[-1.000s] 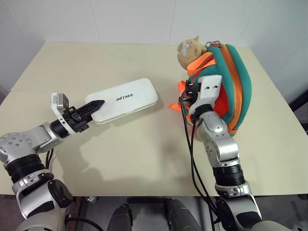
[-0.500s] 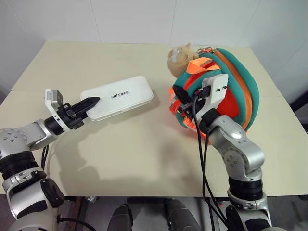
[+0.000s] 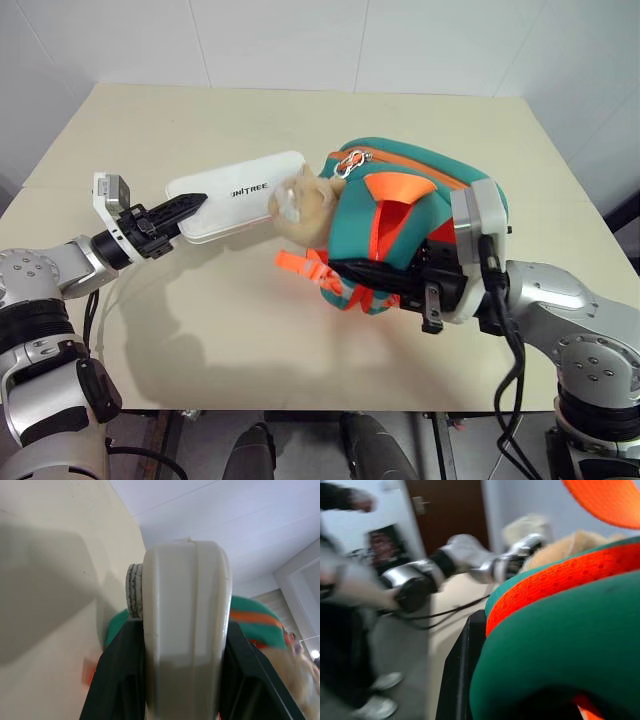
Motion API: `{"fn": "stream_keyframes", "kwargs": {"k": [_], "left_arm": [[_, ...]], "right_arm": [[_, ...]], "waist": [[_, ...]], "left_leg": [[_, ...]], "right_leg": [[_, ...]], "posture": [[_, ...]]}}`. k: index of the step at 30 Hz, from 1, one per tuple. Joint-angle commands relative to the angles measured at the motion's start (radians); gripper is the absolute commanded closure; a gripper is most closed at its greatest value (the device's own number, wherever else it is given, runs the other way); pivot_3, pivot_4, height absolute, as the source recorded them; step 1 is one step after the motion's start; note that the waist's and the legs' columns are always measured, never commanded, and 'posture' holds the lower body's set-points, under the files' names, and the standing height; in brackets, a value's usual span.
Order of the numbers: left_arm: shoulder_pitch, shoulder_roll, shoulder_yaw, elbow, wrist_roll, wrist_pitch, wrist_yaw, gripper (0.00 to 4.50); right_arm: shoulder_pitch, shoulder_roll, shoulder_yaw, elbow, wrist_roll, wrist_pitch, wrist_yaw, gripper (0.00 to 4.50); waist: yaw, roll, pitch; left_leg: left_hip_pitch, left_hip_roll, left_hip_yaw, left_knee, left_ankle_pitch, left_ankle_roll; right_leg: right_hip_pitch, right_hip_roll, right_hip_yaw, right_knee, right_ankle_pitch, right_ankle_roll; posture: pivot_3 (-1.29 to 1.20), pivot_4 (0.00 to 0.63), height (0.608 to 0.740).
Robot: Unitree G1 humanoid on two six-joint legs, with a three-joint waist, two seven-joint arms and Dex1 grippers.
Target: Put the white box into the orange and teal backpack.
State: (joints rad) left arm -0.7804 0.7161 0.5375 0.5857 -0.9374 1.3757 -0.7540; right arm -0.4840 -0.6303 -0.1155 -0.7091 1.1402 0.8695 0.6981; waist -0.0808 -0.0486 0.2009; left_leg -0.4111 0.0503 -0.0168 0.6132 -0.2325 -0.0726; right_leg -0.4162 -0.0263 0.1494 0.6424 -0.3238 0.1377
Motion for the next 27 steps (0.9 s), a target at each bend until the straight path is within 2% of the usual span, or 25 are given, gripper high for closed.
{"fn": "stream_keyframes", "kwargs": {"k": [1,6,9,14,17,21,27], "left_arm": [[-0.031,0.031,0.009,-0.009,-0.011,-0.009,-0.041,3.21],[-0.03,0.046,-0.003,-0.01,-0.005,-0.01,-0.061,3.21],[-0.028,0.061,-0.027,-0.022,0.0,-0.013,-0.095,3.21],[-0.006,0.099,-0.078,-0.098,-0.013,-0.046,-0.227,3.21],[0.023,0.111,-0.089,-0.162,0.0,-0.17,-0.349,3.21],[0.043,0.135,-0.079,-0.206,0.021,-0.303,-0.437,3.21],[0.076,0.211,-0.085,-0.266,0.012,-0.353,-0.557,3.21]], "right_arm": [[-0.008,-0.075,-0.074,-0.031,0.094,-0.038,0.128,4.5],[-0.026,-0.192,-0.122,0.014,0.166,-0.03,0.271,4.5],[-0.053,-0.208,-0.141,0.065,0.22,-0.038,0.295,4.5],[0.0,-0.245,-0.11,0.107,0.068,-0.101,0.454,4.5],[0.02,-0.244,-0.08,0.143,-0.015,-0.148,0.51,4.5],[0.032,-0.227,-0.057,0.159,-0.057,-0.174,0.526,4.5],[0.04,-0.195,-0.03,0.149,-0.071,-0.188,0.507,4.5]], "waist": [[0.0,0.0,0.0],[0.001,0.0,0.0],[-0.002,0.0,0.0],[0.005,0.0,0.0],[0.005,0.0,0.0],[0.003,0.0,0.0],[0.002,0.0,0.0]], "left_leg": [[0.0,0.0,0.0,0.0,0.0,0.0],[0.0,0.0,0.0,0.0,0.0,0.0],[0.0,0.0,0.0,0.0,0.0,0.0],[0.0,0.0,0.0,0.0,0.0,0.0],[-0.001,0.0,0.0,0.0,0.0,0.0],[0.0,0.0,0.0,0.001,0.0,0.0],[0.0,0.0,0.0,0.001,0.0,0.0]], "right_leg": [[0.0,0.0,0.0,0.0,0.0,0.0],[0.0,0.0,0.0,0.0,0.0,0.0],[0.0,0.0,0.0,0.0,0.0,0.0],[0.0,0.0,-0.001,-0.001,0.0,0.0],[0.0,0.0,-0.001,-0.002,0.0,0.0],[0.0,0.0,-0.001,0.0,-0.001,-0.001],[0.001,0.0,-0.001,0.0,-0.001,-0.001]], "posture": [[0.0,0.15,0.74],[0.0,0.15,0.74],[0.0,0.15,0.74],[0.0,0.15,0.74],[0.0,0.15,0.74],[0.0,0.15,0.74],[0.0,0.15,0.74]]}}
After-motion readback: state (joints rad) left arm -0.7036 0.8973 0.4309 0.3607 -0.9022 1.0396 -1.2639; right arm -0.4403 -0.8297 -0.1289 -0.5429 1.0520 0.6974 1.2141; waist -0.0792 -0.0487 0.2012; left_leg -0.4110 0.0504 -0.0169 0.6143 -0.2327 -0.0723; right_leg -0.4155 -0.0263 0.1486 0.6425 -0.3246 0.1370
